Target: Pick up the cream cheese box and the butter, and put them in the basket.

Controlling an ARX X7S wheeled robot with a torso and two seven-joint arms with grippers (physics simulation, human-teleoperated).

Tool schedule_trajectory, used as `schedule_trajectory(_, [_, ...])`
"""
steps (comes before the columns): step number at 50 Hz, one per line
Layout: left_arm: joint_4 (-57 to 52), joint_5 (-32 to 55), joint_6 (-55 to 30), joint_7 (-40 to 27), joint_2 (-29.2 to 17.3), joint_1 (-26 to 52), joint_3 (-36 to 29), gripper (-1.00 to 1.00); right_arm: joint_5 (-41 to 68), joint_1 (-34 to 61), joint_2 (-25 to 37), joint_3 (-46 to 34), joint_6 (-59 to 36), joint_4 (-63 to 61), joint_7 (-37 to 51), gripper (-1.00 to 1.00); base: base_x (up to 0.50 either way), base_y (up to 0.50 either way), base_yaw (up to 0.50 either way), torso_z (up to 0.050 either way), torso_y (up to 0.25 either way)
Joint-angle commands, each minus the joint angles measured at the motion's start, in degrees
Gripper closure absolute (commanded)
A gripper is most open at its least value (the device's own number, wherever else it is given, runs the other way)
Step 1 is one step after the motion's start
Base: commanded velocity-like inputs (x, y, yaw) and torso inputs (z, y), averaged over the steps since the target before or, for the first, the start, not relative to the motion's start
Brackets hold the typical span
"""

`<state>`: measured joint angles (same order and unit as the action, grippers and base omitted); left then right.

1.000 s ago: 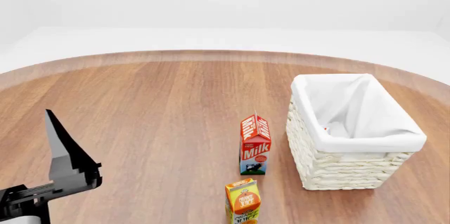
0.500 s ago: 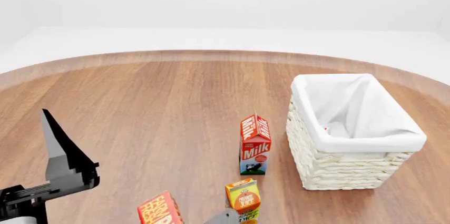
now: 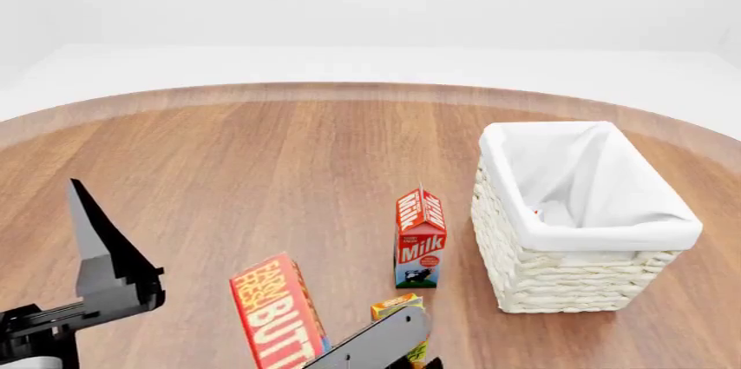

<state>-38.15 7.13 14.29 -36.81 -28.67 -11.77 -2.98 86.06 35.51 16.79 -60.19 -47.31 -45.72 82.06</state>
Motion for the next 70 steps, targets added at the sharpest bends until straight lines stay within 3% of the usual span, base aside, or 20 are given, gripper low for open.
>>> schedule_trajectory(1, [0.1, -0.1, 0.0, 0.0, 0.0, 0.0, -0.2, -1.0, 5.2, 5.9, -0.1, 3.0, -0.9, -4.3, 6.2, 1.0, 0.0, 0.0, 0.0, 0.0, 0.0])
schedule_trajectory(7, [0.1, -0.2, 0.1, 0.0, -0.1, 0.0, -0.2, -1.0, 7.2, 9.2, 1.3, 2.4, 0.5, -5.2, 7.9, 1.0, 0.0, 0.0, 0.0, 0.002, 0.002])
schedule_trajectory(13, [-0.1, -0.1, 0.0, -0.1, -0.1, -0.2, -0.2, -1.0, 7.6, 17.1, 6.2, -3.6, 8.7, -6.2, 7.9, 1.0, 0.0, 0.0, 0.0, 0.0, 0.002])
schedule_trajectory(21, [-0.2, 0.0, -0.1, -0.1, -0.2, -0.2, -0.2, -1.0, 7.4, 32.9, 13.9, -18.8, 24.9, -8.2, 7.9, 1.0, 0.0, 0.0, 0.0, 0.0, 0.0])
schedule_trajectory(26, [-0.2, 0.0, -0.1, -0.2, -0.2, -0.2, -0.2, -1.0, 6.1, 39.9, 15.0, -28.1, 32.9, -8.6, 7.9, 1.0, 0.0, 0.0, 0.0, 0.0, 0.002])
schedule_trajectory(27, [-0.1, 0.1, 0.0, -0.2, -0.2, -0.2, -0.1, -1.0, 7.9, 45.2, 17.9, -29.9, 34.9, -9.8, 7.9, 1.0, 0.0, 0.0, 0.0, 0.0, 0.0])
schedule_trajectory(32, [-0.1, 0.1, 0.0, -0.2, -0.2, -0.1, -0.2, -1.0, 8.0, 58.6, 20.3, -42.5, 44.9, -11.6, 7.9, 1.0, 0.0, 0.0, 0.0, 0.002, 0.0])
schedule_trajectory(41, [0.0, 0.1, -0.1, -0.2, -0.2, -0.1, -0.2, -1.0, 8.5, 77.5, 23.3, -59.1, 56.5, -14.3, 7.9, 1.0, 0.0, 0.0, 0.0, 0.0, 0.001])
schedule_trajectory(44, [-0.1, 0.0, -0.1, -0.3, -0.3, -0.1, -0.3, -1.0, 10.5, 79.4, 25.5, -57.5, 54.9, -14.3, 7.9, 1.0, 0.0, 0.0, 0.0, 0.0, 0.0])
schedule_trajectory(54, [-0.3, -0.1, -0.2, -0.3, -0.3, -0.1, -0.4, -1.0, 23.4, 74.2, 38.4, -32.4, 35.7, -14.3, 7.8, 1.0, 0.0, 0.0, 0.0, 0.001, 0.001])
schedule_trajectory(70, [-0.6, 0.0, -0.6, -0.5, -0.5, 0.0, -0.3, -1.0, 28.7, 80.4, 51.3, -28.8, 26.6, -11.9, 4.2, 1.0, 0.0, 0.0, 0.0, 0.0, 0.001])
